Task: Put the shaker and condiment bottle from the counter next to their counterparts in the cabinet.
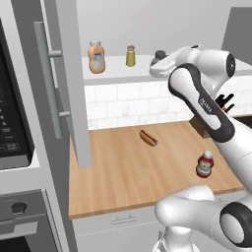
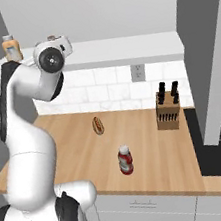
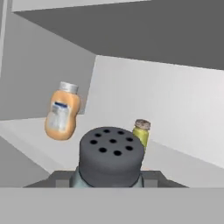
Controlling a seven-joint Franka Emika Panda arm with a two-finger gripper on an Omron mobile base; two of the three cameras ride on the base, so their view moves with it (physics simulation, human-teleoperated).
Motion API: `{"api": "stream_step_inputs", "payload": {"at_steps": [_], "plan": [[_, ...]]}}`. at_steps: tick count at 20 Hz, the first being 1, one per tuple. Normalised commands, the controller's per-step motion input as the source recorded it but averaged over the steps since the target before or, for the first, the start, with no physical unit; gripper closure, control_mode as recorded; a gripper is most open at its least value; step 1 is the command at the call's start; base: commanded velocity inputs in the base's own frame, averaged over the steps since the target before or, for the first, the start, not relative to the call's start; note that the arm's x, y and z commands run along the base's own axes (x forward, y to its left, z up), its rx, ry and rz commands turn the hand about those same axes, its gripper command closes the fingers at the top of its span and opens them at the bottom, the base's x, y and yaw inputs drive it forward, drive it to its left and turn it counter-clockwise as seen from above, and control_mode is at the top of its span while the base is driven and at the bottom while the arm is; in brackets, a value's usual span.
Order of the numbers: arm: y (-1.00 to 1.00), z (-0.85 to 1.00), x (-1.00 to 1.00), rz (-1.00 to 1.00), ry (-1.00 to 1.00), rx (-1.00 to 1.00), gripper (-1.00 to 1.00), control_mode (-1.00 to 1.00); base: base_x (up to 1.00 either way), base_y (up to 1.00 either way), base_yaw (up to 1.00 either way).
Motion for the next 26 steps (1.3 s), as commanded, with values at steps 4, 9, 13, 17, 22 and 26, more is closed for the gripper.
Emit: {"api": "stream_step_inputs", "payload": {"at_steps": [4, 9, 13, 17, 22, 26], "plan": [[-0.02, 0.41, 0.27, 0.36, 0.00, 0.11, 1.00, -1.00, 0.00, 0.00, 0.00], [-0.05, -0.06, 0.15, 0.00, 0.21, -0.09, 1.00, -1.00, 0.00, 0.00, 0.00], [-0.07, -0.01, 0.22, 0.00, 0.32, -0.07, 1.00, -1.00, 0.00, 0.00, 0.00], [0.00, 0.00, 0.04, 0.00, 0.00, 0.00, 1.00, -1.00, 0.00, 0.00, 0.00], [0.00, 0.00, 0.22, 0.01, 0.00, 0.00, 1.00, -1.00, 0.00, 0.00, 0.00], [0.00, -0.03, 0.29, 0.01, -0.02, -0.01, 1.00, -1.00, 0.00, 0.00, 0.00]]}}
